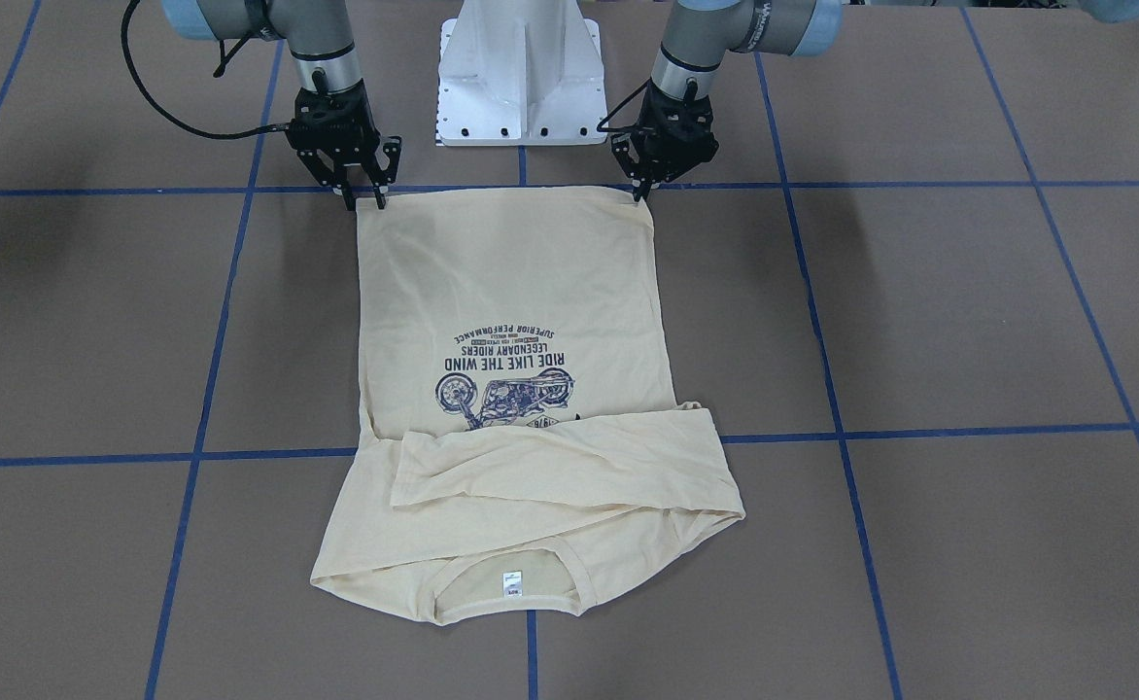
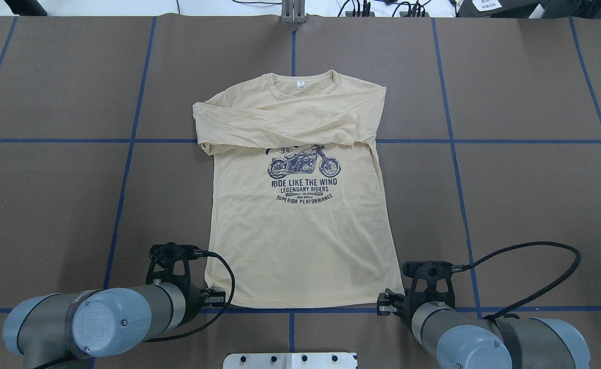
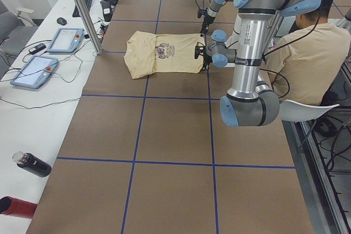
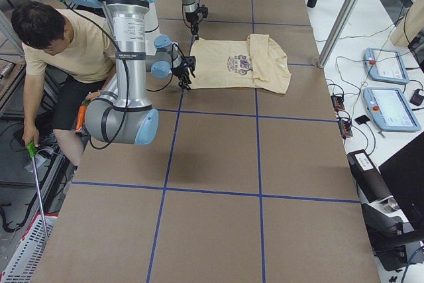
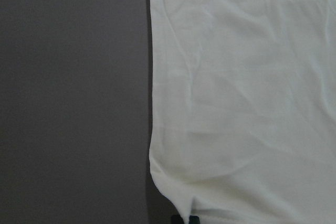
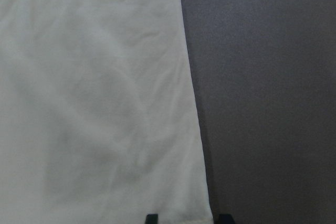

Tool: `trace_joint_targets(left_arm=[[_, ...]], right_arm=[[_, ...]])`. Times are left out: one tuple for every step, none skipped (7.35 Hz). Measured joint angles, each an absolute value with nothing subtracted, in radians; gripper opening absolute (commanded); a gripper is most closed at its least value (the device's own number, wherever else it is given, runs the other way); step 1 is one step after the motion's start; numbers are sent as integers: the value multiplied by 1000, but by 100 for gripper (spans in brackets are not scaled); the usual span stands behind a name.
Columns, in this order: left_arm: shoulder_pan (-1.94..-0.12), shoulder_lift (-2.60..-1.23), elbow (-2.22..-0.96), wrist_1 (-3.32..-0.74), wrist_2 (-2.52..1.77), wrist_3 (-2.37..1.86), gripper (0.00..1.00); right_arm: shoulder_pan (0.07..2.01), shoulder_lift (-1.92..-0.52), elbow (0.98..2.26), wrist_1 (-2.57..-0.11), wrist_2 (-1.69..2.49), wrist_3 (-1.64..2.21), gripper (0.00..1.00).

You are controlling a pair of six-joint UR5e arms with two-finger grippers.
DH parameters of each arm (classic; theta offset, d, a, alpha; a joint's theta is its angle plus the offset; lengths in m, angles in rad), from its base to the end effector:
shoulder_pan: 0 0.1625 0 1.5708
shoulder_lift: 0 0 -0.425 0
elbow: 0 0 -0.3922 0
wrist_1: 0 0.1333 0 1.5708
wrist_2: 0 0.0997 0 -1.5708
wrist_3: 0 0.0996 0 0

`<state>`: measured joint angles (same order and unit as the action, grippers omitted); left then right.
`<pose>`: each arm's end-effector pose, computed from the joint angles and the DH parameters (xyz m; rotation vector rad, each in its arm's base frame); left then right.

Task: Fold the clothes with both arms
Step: 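Grasp the hem corners with the left and right grippers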

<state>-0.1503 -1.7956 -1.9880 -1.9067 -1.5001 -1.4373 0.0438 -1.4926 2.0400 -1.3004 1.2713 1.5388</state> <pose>0.5198 -0.2207 0.3148 0.2026 0.9585 -0.0500 -0.4981 -0.1847 0.3744 0.3132 -0.8003 0.1335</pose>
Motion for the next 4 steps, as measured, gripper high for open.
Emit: trace_joint_targets(left_arm=[[-150,-1796,-1988,-1907,-1500,-1437,0],[-151,-1796,-1988,-1907,-1499,-1437,0],[-151,-1795,-1987,-1907,-1499,-1437,0],[-152,-1795,-1987,-1907,-1499,-1437,0]], right_arm=[[43,-1492,2039,-1301,1271,1539,0],[42,-1492,2039,-1301,1272,1539,0],[42,-1492,2039,-1301,1272,1539,0],[42,-1491,2039,-1301,1272,1539,0]])
